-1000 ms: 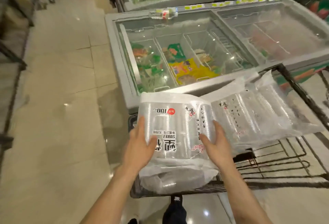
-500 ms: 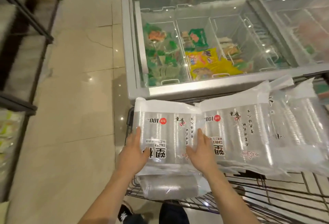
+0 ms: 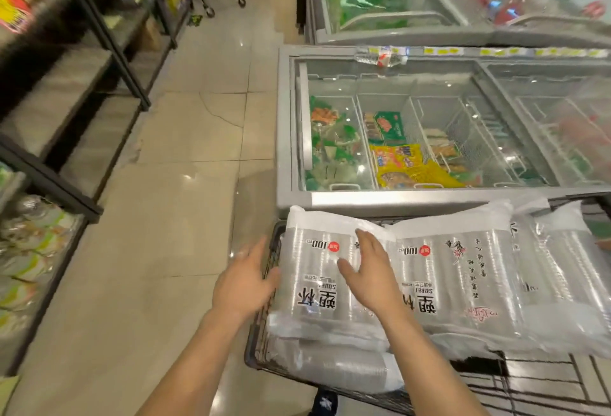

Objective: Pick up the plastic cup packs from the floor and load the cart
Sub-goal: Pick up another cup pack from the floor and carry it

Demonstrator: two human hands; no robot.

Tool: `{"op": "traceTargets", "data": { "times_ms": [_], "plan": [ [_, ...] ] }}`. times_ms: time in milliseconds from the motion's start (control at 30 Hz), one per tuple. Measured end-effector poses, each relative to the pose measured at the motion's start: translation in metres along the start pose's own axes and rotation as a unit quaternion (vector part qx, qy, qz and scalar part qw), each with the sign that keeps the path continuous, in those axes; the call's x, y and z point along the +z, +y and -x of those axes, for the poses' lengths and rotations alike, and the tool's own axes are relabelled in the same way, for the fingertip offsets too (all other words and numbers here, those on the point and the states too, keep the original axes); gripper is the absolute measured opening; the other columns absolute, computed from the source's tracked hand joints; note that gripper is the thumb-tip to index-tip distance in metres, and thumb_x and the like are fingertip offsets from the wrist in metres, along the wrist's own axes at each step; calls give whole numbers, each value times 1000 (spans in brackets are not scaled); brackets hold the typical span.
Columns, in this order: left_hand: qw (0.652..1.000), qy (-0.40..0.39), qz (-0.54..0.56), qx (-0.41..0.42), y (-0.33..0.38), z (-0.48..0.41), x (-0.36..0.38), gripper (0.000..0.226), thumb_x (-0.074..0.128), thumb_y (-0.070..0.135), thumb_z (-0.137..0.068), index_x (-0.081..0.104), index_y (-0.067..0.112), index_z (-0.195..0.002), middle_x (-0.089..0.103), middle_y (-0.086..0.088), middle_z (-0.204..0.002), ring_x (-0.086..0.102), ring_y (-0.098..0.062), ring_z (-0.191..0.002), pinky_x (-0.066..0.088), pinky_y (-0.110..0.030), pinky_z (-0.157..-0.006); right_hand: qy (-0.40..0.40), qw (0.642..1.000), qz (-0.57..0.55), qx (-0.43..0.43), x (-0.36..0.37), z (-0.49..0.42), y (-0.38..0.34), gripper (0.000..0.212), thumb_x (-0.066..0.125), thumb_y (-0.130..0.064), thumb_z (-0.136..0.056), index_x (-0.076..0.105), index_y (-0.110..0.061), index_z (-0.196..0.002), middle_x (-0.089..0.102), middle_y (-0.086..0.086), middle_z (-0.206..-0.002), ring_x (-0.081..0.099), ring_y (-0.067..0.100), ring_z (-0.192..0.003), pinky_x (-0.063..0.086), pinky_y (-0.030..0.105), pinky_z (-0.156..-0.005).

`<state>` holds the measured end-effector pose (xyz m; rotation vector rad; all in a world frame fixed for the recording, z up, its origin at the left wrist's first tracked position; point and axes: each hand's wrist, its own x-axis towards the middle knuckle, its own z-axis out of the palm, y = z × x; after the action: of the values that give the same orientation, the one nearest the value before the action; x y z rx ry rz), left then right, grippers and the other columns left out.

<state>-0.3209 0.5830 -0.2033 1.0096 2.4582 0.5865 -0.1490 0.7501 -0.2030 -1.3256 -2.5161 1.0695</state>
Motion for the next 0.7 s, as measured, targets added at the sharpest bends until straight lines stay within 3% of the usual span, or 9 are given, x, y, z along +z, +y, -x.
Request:
{"op": "traceTargets", "data": {
  "times_ms": [100, 200, 300, 367, 500, 700],
  "plan": [
    [997, 72, -26, 7, -26, 20, -53, 67, 46, 51, -91, 21, 32, -151, 33, -3, -153, 41, -24, -133, 42, -40, -103, 16, 995, 36, -88, 4, 5, -66, 69, 54, -44, -91, 32, -14, -149, 30, 11, -156, 23, 24, -145, 24, 41, -117],
    [990, 122, -62, -20, -69, 49, -116, 72, 43, 55, -88, 20, 31, -152, 25, -5, -158, 28, -23, -142, 35, -40, -110, 21, 982, 77, -173, 18, 22, -144, 65, 54, -42, -93, 33, -15, -149, 27, 11, -157, 19, 25, -146, 17, 35, -117],
    [979, 185, -82, -33, -124, 93, -182, 83, 30, 67, -78, 27, 27, -150, 30, -7, -155, 31, -26, -141, 34, -45, -110, 19, 960, 108, -257, 44, 50, -229, 71, 46, -53, -89, 32, -16, -149, 28, 11, -156, 21, 27, -145, 20, 36, -117],
    [966, 228, -114, -53, -163, 131, -227, 80, 35, 64, -81, 29, 24, -150, 30, -9, -155, 32, -27, -140, 34, -43, -110, 10, 942, 127, -310, 68, 74, -290, 75, 41, -57, -87, 29, -19, -151, 24, 9, -158, 16, 27, -147, 19, 39, -118],
    [929, 298, -183, -125, -241, 226, -302, 74, 36, 61, -82, 33, 26, -148, 33, -6, -154, 35, -27, -138, 37, -42, -107, -3, 886, 170, -431, 135, 131, -401, 72, 38, -59, -90, 25, -24, -152, 19, 7, -160, 11, 27, -149, 13, 41, -119],
    [863, 320, -232, -315, -347, 391, -352, 72, 31, 62, -79, 37, 29, -143, 36, -6, -151, 32, -26, -138, 33, -43, -105, -50, 780, 204, -590, 247, 240, -529, 70, 37, -61, -86, 35, -26, -148, 27, 4, -158, 18, 28, -146, 20, 47, -115]
  ]
}}
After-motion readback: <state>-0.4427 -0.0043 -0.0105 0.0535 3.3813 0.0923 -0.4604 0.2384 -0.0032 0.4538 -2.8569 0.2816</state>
